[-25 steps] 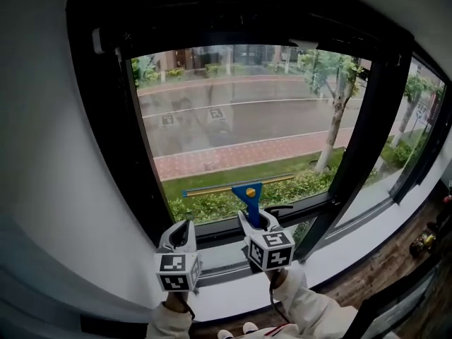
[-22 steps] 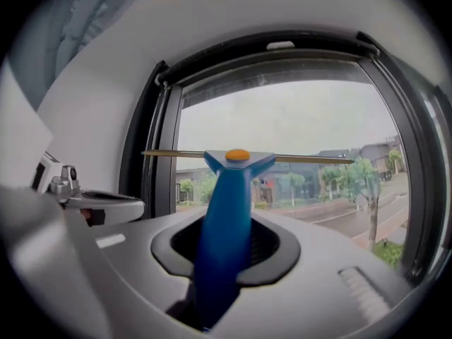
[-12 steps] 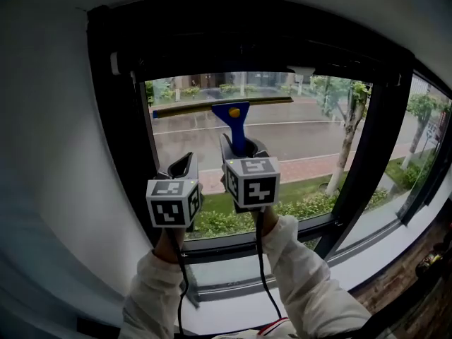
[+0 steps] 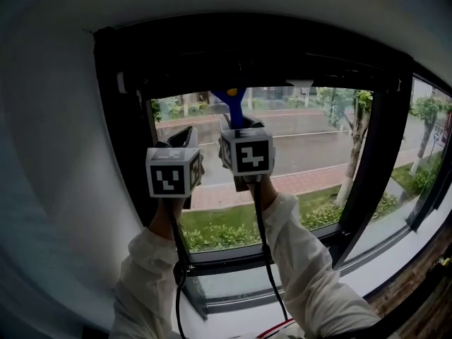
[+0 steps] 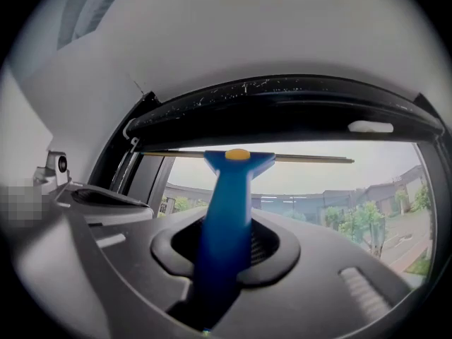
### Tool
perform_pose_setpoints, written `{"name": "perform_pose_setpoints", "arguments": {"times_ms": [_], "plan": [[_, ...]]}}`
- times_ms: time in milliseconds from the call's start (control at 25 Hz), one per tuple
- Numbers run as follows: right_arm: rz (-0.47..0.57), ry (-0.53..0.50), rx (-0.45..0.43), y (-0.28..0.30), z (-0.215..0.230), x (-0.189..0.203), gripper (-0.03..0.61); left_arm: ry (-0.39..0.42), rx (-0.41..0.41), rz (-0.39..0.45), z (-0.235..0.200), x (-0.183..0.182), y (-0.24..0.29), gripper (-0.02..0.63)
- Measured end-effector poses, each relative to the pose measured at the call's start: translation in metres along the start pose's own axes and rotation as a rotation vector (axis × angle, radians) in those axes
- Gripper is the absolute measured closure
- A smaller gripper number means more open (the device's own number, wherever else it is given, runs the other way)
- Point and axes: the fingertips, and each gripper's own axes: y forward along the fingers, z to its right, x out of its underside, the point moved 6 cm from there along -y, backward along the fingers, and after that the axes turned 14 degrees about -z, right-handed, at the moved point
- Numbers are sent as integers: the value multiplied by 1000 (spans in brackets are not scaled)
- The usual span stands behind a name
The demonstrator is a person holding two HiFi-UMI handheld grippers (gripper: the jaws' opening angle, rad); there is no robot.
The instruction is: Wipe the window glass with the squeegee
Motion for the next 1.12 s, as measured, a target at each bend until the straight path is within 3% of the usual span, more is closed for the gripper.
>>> {"name": "perform_pose_setpoints", "arguments": {"times_ms": [360, 520, 720, 840, 1120], "plan": [[-5, -13, 54, 8, 2, -13, 472, 1, 8, -12, 2, -2, 3, 614], [-78, 0, 68, 19, 2, 9, 472, 23, -6, -29, 4, 6, 2, 614], [-95, -3, 96, 21, 3, 22, 472, 46, -13, -46, 10, 17, 3, 614], [-102, 4, 67, 28, -4, 31, 474, 76, -42, -47, 14, 26, -1, 614], [-137, 31, 57, 32, -5, 58, 476, 59, -24, -87, 24, 62, 2, 614]]}}
